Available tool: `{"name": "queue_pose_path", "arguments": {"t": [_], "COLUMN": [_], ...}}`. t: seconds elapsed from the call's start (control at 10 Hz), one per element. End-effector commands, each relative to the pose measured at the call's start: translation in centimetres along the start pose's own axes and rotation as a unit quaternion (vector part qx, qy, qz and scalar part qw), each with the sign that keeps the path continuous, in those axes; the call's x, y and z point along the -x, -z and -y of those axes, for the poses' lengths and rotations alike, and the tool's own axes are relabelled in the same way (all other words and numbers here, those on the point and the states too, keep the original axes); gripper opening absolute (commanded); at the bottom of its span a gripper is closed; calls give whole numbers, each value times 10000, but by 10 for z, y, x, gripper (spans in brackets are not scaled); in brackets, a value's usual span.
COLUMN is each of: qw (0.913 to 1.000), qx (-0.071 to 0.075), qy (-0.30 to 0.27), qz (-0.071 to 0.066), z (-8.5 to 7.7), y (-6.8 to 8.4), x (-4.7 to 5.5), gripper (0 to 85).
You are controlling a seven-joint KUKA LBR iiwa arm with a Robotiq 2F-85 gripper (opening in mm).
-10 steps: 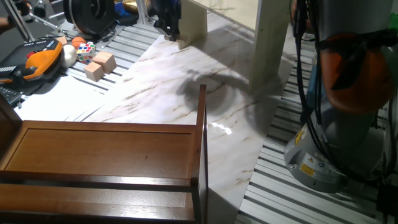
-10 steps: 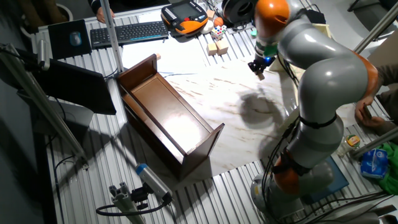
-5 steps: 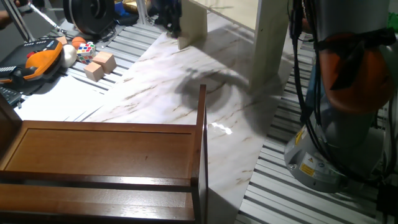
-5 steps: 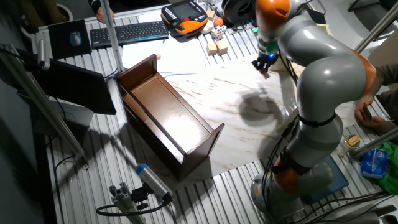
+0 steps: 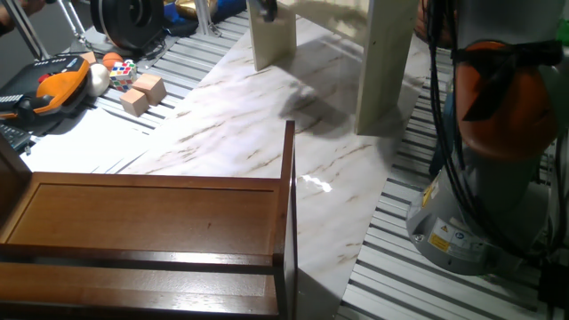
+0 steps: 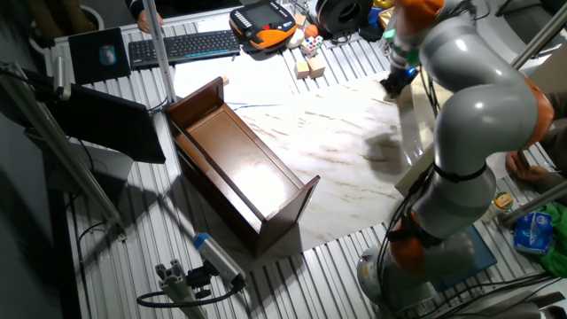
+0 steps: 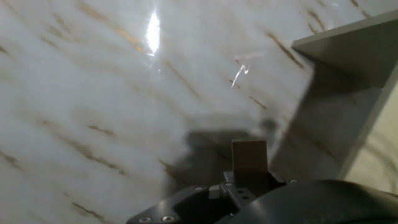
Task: Put the object on the shelf
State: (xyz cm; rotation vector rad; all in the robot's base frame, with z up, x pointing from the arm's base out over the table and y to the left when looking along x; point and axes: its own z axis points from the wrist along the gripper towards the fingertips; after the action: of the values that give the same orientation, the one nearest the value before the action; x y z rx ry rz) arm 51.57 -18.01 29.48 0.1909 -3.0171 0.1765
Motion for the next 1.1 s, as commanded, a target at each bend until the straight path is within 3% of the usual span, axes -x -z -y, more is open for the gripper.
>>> {"name": "queue_pose_path", "arguments": {"t": [0.0,0.2,0.4,0.6,0.9,1.0], "qw": [9999,9996,9986,9969,9958,9958], "qx": [-8,-80,-332,-492,-499,-432], "qy": [110,248,409,604,755,784], "qz": [-22,-49,21,69,162,175], "z": [30,48,56,66,80,84], "y": [3,14,13,7,-5,-7], "x": [-3,-9,-17,-24,-31,-33], "gripper": [0,0,0,0,0,0]}}
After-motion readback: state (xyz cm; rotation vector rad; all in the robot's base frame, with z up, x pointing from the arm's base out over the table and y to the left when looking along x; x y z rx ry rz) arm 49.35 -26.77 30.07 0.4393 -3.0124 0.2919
